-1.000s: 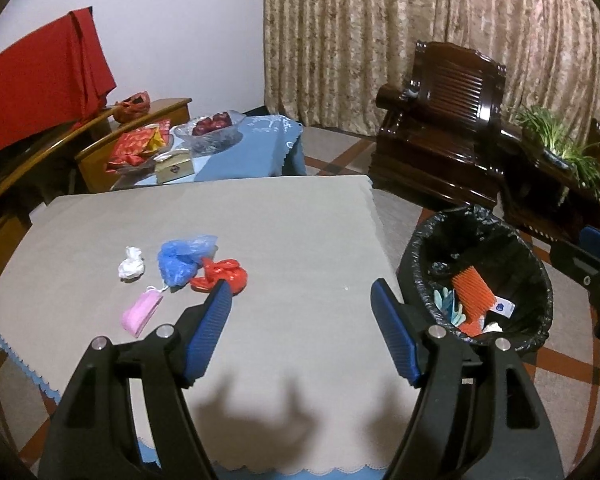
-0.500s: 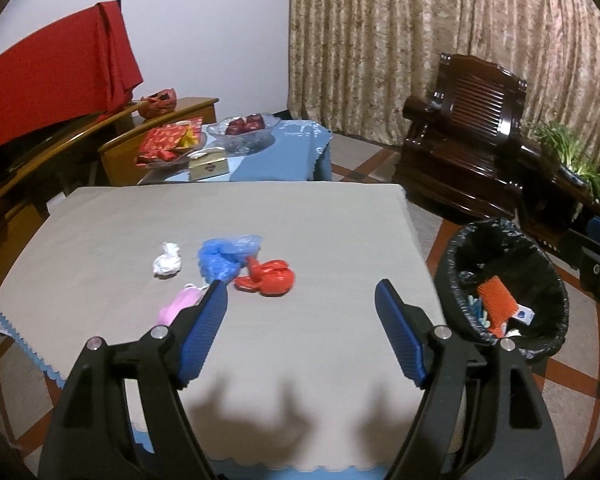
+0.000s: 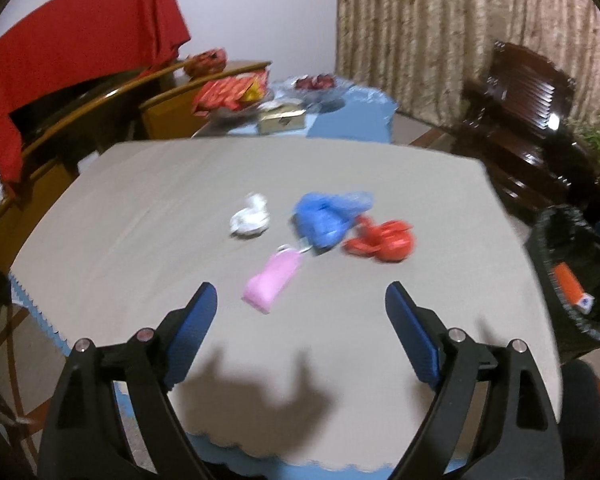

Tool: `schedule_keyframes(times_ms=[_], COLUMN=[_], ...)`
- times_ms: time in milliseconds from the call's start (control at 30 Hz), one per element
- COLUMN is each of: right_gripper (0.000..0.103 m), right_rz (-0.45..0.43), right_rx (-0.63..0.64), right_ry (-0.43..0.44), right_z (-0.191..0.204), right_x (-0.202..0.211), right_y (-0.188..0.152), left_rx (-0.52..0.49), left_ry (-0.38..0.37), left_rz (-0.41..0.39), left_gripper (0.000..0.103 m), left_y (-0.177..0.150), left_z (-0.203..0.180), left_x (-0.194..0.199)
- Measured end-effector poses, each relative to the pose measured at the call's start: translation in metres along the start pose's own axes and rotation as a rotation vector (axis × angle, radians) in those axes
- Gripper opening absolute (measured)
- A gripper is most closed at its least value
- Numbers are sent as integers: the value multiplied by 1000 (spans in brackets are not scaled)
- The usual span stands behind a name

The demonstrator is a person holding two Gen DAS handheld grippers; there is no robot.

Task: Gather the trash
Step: 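Grasp the pink mask with the left tool while the right tool grasps the red plastic bag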

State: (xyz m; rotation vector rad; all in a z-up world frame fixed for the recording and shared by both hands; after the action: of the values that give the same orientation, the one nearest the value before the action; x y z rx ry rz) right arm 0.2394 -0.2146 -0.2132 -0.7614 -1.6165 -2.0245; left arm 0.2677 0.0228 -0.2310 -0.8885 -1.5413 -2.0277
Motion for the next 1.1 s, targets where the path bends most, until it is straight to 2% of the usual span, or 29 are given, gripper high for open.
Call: schedule_keyframes(times_ms=[133,233,667,1033,1100], right_gripper=[64,64,64,64,64], right_rz=[46,49,107,125,126], right_rx=[-2,-1,0,-63,-74], right_ry=[23,31,26,18,19], right_z=[19,33,60,68,71], right_x=[-38,-57,-144,-199,-206], right_y=[-8,-9,-14,-22,-23], left_rx=[6,3,-61,-84,-81], left_ry=[11,8,-26,-47,-51], left_rz=[36,54,155,180,174], left_gripper=[84,84,84,84,77], left_y=[-7,-8,-14,-13,-11], left_z=[22,29,32,34,34], left_x=[-33,-56,-156,-193,-196])
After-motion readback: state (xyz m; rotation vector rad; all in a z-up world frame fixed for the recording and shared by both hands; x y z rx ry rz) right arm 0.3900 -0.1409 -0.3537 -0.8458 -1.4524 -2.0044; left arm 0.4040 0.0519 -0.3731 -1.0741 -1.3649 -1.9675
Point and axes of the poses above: each gripper's, at about its wrist camera, not at the fingertips, and x roughly against the way its jaws point, z to its left, y to its top, the point moved 1 cm from there along -x, roughly the way its jaws point, and after that the axes turned 10 degrees about -x, right-handed, at the moved point
